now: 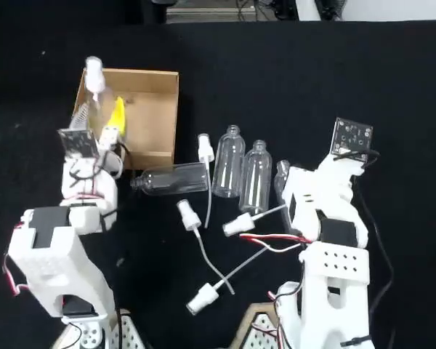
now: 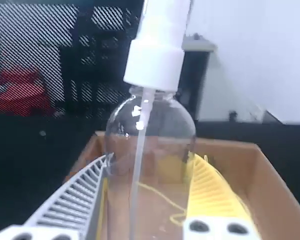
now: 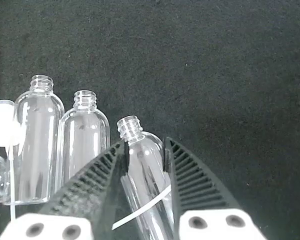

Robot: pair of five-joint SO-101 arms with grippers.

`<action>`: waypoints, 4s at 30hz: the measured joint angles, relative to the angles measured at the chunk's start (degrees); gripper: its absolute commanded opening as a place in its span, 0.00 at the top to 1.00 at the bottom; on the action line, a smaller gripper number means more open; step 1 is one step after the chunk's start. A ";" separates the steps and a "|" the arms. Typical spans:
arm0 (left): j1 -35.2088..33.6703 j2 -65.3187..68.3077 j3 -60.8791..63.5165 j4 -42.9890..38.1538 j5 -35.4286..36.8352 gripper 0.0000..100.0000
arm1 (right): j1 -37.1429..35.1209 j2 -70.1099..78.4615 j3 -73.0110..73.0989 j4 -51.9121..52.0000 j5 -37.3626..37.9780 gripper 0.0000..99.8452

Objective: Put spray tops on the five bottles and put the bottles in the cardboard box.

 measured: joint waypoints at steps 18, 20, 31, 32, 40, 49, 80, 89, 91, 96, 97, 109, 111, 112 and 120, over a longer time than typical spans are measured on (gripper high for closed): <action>0.88 -12.22 15.82 -0.35 1.41 0.96 | 0.00 0.00 0.00 0.00 0.00 0.90; 0.88 -14.42 18.37 -0.35 1.67 0.96 | 0.00 0.00 0.00 0.00 0.00 0.90; -0.97 -20.92 24.62 -0.35 1.76 0.96 | 0.00 0.00 0.00 0.00 0.00 0.90; -2.20 -20.92 23.65 -0.35 1.76 0.96 | 0.00 0.00 0.00 0.00 0.00 0.90; -6.77 -19.78 4.22 14.86 1.76 0.96 | 0.00 0.00 0.53 0.00 0.00 0.90; -7.03 -10.20 -9.14 21.89 1.76 0.96 | 0.00 0.00 0.53 0.00 0.00 0.90; -7.38 19.96 -19.16 -2.55 1.58 0.96 | 0.00 0.00 0.53 0.00 0.00 0.90; -7.47 19.78 -21.36 1.85 1.58 0.95 | 0.00 0.00 0.53 0.00 0.00 0.90; -7.47 19.78 -21.36 1.85 1.58 0.93 | 0.00 0.00 0.53 0.00 0.00 0.90; -7.47 19.78 -21.36 1.85 1.58 0.75 | 0.00 0.00 0.53 0.00 0.00 0.90; -7.47 19.78 -21.36 1.85 1.58 0.74 | 0.00 0.00 0.53 0.00 0.00 0.90; -7.47 19.78 -21.36 1.85 1.58 0.73 | 0.00 0.00 0.53 0.00 0.00 0.90; -7.47 19.78 -20.66 0.35 1.58 0.70 | 0.00 0.00 0.53 0.00 0.00 0.90; -7.38 19.78 -20.04 -0.79 1.58 0.69 | 0.00 0.00 0.53 0.00 0.00 0.90; -7.38 19.78 -18.81 -2.11 1.58 0.66 | 0.00 0.00 0.53 0.00 0.00 0.90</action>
